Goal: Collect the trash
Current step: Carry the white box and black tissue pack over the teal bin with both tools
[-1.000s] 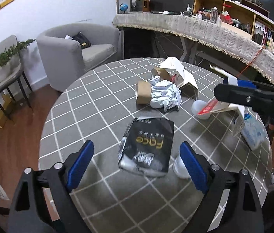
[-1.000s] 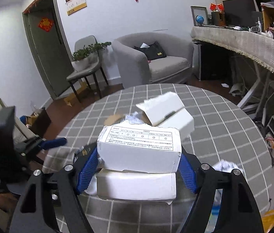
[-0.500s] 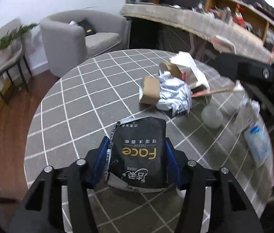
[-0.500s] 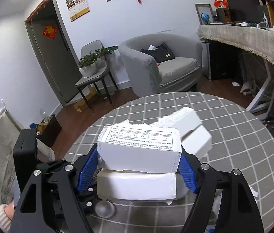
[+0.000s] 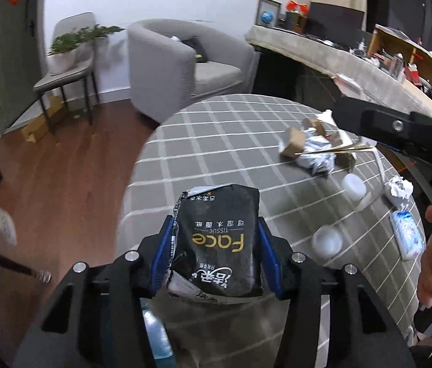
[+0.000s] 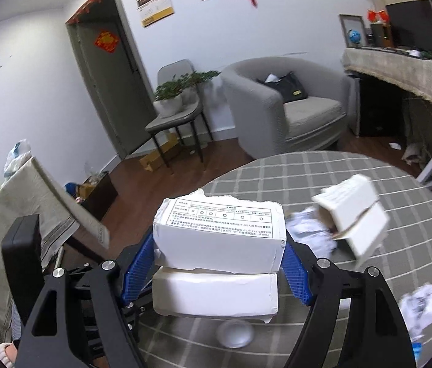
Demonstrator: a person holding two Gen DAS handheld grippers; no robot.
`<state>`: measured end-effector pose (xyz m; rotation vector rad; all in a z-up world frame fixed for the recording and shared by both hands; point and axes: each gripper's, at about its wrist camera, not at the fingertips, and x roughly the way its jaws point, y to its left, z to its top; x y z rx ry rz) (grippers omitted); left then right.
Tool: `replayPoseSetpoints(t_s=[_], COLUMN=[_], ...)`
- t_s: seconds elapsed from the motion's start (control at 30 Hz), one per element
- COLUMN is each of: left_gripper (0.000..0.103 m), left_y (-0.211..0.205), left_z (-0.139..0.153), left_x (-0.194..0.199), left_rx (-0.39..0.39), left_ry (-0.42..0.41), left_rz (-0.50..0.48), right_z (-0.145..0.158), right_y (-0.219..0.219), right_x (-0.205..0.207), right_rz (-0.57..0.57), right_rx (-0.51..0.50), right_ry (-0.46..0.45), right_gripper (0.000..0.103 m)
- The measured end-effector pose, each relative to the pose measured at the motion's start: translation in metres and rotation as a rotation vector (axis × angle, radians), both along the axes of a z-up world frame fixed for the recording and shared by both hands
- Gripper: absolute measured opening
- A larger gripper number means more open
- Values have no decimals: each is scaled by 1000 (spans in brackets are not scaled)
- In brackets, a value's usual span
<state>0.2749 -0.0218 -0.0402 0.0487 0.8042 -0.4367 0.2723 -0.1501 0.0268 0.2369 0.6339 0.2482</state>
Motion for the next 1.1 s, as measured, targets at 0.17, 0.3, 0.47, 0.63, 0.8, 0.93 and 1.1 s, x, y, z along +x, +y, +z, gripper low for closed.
replayPoseSetpoints(t_s=[0.17, 0.3, 0.47, 0.63, 0.8, 0.93, 1.1], left_gripper=[55, 55, 55, 55, 55, 55, 55], left_y=[45, 79, 115, 145, 172, 196, 219], left_z=[-9, -16, -20, -41, -80, -109, -134], left_x=[-25, -34, -42, -46, -46, -47, -48], left_rx=[-7, 19, 25, 38, 58, 78, 82], left_ry=[0, 1, 6, 63, 175, 252, 324], left_rz=[99, 176, 231, 268, 278, 313, 344], right_z=[2, 0, -2, -10, -23, -35, -55], right_y=[33, 65, 101, 132, 170, 196, 222], right_x=[1, 5, 3, 5, 6, 6, 8], right_rz=[89, 156, 226, 292, 355, 387, 418], right_rx=[9, 2, -30, -20, -31, -66, -107], right_ry=[-8, 0, 4, 29, 70, 97, 150], right_gripper=[77, 77, 77, 77, 77, 77, 77])
